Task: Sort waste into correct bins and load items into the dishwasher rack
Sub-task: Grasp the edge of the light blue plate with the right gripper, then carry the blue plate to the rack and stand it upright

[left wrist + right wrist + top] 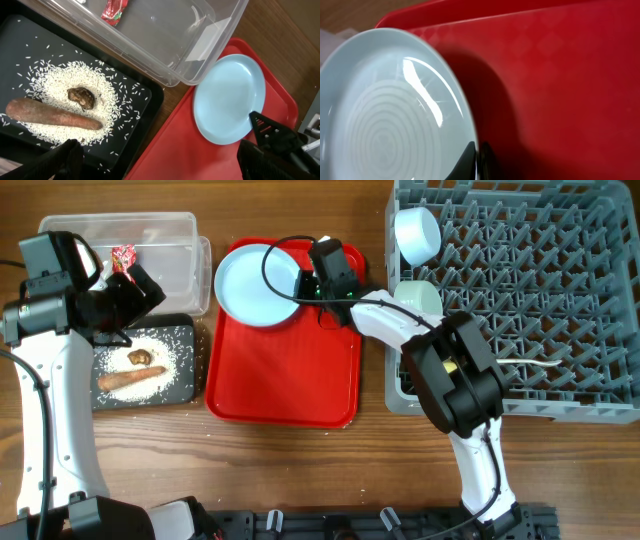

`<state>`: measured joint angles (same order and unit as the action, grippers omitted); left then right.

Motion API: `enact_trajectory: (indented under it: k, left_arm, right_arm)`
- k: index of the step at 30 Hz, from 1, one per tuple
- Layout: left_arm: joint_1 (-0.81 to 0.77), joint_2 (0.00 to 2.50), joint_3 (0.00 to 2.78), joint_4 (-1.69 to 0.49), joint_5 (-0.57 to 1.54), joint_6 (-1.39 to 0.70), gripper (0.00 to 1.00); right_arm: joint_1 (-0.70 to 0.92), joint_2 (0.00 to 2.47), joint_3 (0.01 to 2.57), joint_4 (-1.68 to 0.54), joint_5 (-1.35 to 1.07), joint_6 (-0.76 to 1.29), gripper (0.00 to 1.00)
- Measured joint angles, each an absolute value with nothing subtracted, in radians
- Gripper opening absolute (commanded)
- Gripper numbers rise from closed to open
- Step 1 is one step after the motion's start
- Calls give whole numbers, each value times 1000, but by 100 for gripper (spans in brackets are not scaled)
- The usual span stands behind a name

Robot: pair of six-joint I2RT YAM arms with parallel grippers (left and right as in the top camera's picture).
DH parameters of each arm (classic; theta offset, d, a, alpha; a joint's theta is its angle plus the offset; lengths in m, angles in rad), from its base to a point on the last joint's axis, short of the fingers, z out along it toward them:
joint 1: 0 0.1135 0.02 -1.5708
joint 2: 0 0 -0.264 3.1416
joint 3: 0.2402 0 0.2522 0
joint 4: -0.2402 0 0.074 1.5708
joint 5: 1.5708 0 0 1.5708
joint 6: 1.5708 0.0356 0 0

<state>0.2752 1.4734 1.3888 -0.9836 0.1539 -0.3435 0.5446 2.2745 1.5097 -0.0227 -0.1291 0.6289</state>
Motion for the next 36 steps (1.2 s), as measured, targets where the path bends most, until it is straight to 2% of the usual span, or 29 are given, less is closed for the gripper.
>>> enact_trajectory:
  k: [5, 9, 14, 18, 22, 24, 32, 36]
  left_arm:
    - [275, 1473, 1389, -984, 154, -344, 100]
    - [275, 1473, 1389, -984, 154, -344, 100]
    - [275, 1473, 1389, -984, 154, -344, 100]
    - [275, 1473, 1389, -984, 154, -344, 100]
    - [275, 1473, 1389, -984, 154, -344, 100]
    - [275, 1473, 1389, -984, 154, -344, 100]
    - [275, 1473, 1389, -984, 154, -344, 100]
    - [275, 1473, 1389, -984, 154, -344, 100]
  right_arm:
    - [505, 2226, 1504, -93, -161, 552, 4]
    - [429, 2002, 1494, -227, -101, 458, 4]
    - [334, 1597, 1508, -390, 240, 413, 4]
    - [290, 1436, 1510, -461, 609, 341, 4]
    - [251, 1455, 1510, -465, 938, 168, 4]
    - [233, 1485, 1510, -458, 992, 102, 4]
    - [210, 1740, 1510, -342, 1069, -298, 4]
    - [210, 1846, 1509, -334, 1076, -416, 4]
